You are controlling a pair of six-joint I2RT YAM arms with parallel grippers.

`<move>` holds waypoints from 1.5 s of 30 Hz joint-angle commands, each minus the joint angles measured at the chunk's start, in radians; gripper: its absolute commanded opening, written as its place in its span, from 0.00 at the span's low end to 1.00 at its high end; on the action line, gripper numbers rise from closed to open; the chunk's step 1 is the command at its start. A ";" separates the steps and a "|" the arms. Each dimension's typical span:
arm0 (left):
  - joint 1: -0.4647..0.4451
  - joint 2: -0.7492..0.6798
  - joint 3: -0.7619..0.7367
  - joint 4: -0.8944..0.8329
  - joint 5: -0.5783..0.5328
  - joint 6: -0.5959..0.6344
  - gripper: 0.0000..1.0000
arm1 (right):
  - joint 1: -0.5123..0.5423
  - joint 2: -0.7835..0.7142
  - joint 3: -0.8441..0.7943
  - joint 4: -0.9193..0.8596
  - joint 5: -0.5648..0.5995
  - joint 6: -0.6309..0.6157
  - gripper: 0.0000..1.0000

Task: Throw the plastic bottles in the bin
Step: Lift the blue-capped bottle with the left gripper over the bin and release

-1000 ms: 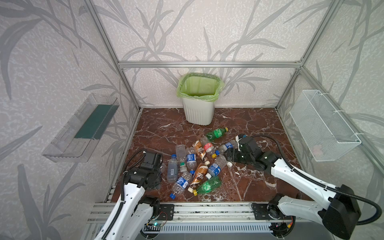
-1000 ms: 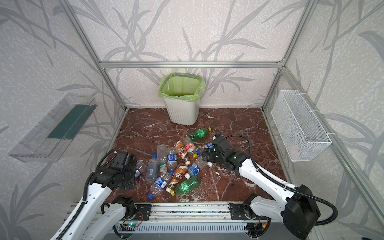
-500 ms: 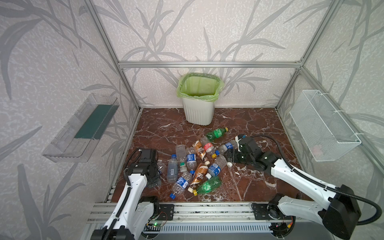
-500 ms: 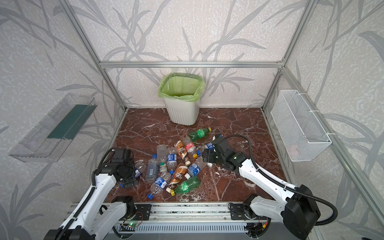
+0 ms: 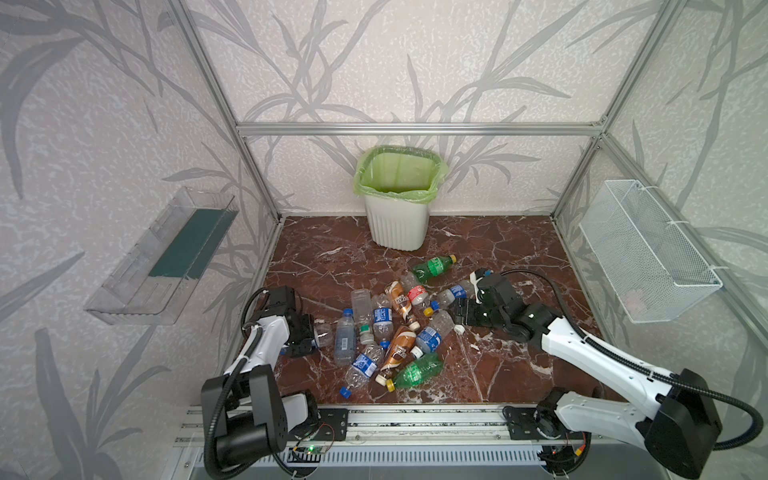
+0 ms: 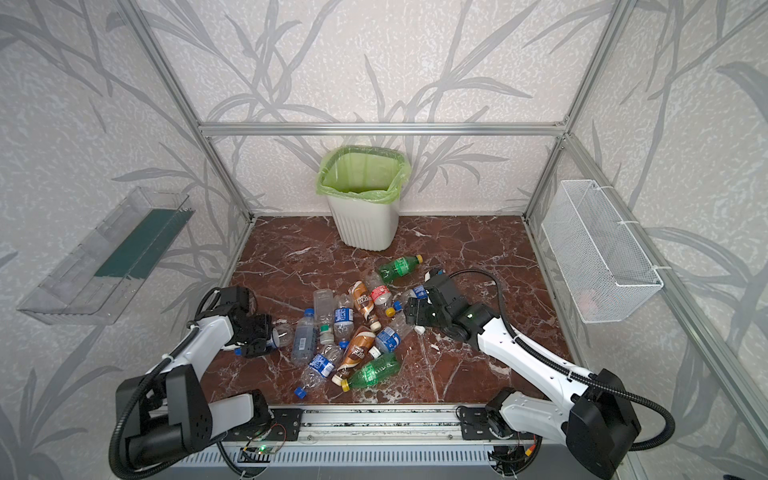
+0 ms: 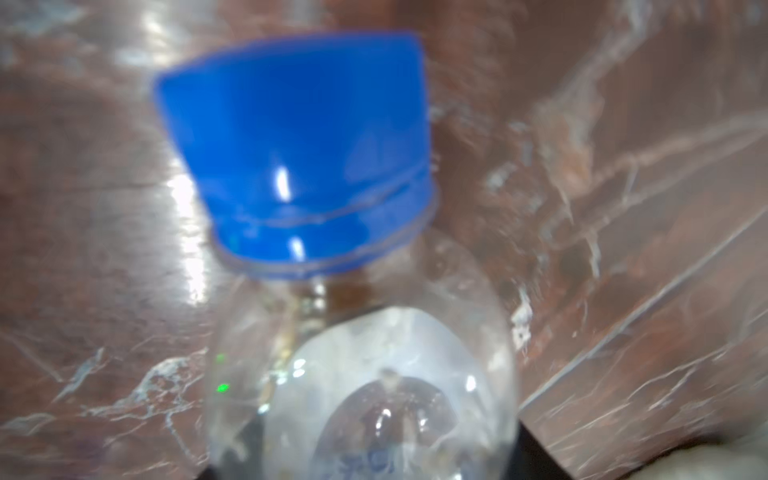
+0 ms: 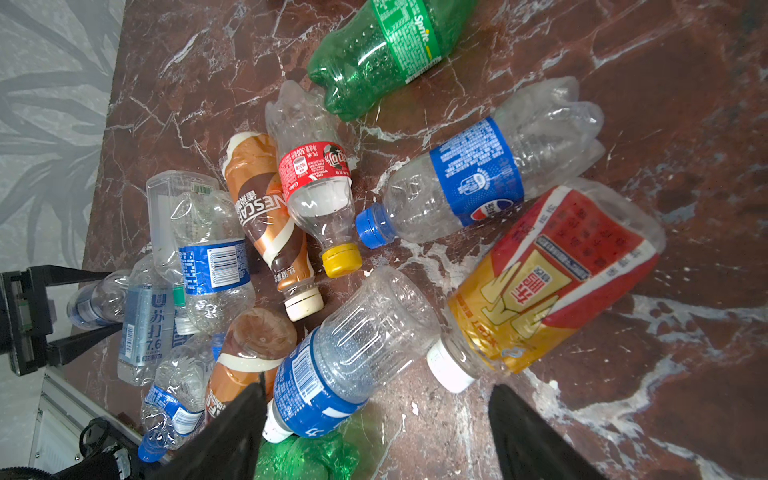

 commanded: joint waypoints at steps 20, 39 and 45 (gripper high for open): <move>-0.021 -0.211 0.160 -0.047 0.158 0.874 0.35 | -0.002 -0.017 0.003 -0.041 0.015 -0.003 0.82; -0.422 0.086 0.877 0.367 0.186 0.947 0.45 | -0.005 -0.061 0.020 -0.119 0.062 -0.021 0.81; -0.454 0.737 1.948 0.154 0.056 0.879 0.74 | -0.013 -0.111 0.029 -0.165 0.069 -0.016 0.81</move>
